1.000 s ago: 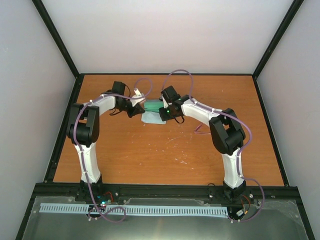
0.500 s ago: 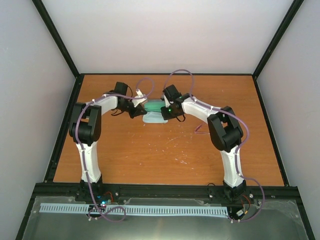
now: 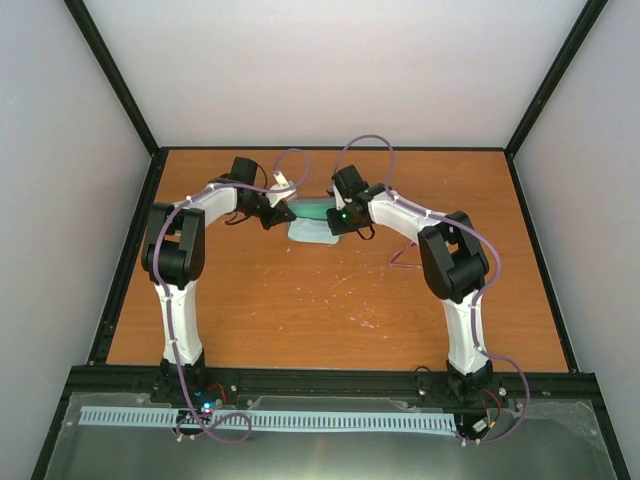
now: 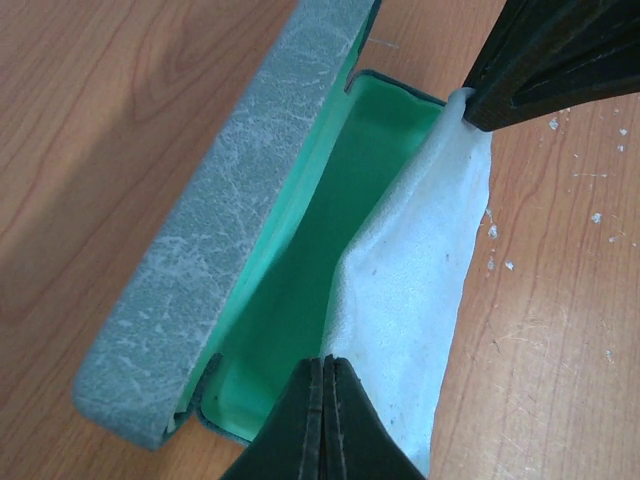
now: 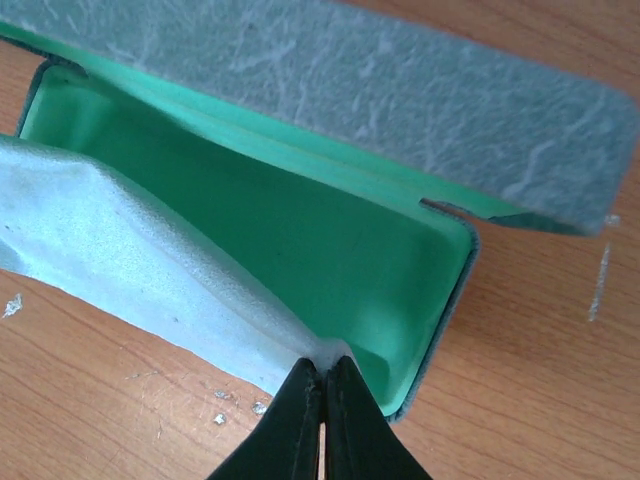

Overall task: Organize the sunglasses
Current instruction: Place the glasses cleaning cloth in the sunglasses case.

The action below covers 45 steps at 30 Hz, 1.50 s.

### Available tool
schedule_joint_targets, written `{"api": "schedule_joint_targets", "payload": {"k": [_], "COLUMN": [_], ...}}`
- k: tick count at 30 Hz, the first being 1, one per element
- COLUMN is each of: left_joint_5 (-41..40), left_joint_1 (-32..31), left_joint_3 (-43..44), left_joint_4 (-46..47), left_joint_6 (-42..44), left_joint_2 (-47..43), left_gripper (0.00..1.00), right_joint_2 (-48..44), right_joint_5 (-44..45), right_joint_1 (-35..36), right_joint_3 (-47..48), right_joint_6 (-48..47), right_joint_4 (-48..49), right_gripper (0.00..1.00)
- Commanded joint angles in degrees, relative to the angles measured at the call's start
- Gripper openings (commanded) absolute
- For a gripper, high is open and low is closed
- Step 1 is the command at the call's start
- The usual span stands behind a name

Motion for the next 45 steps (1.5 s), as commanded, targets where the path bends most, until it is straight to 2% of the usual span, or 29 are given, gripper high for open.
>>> {"api": "schedule_joint_targets", "payload": {"k": [1, 14, 45], "left_joint_5": [0.41, -0.18, -1.61], "left_joint_1": [-0.19, -0.2, -0.48], "left_joint_3": [2.16, 1.87, 3.69], "left_joint_4": [-0.24, 1.34, 4.67], "left_joint_6": [-0.37, -1.14, -2.77], "left_joint_2": [1.16, 1.65, 2.78], "left_gripper": [0.01, 0.01, 0.02], "right_joint_2": [0.45, 3.94, 5.24], "right_joint_5": [0.58, -0.48, 1.38], "right_joint_1": [-0.65, -1.18, -1.71], "right_joint_3": [2.14, 5.8, 7.12], "right_joint_6": [-0.85, -1.88, -2.16], "right_joint_4": [0.71, -1.4, -1.01], "right_gripper": [0.03, 0.03, 0.03]}}
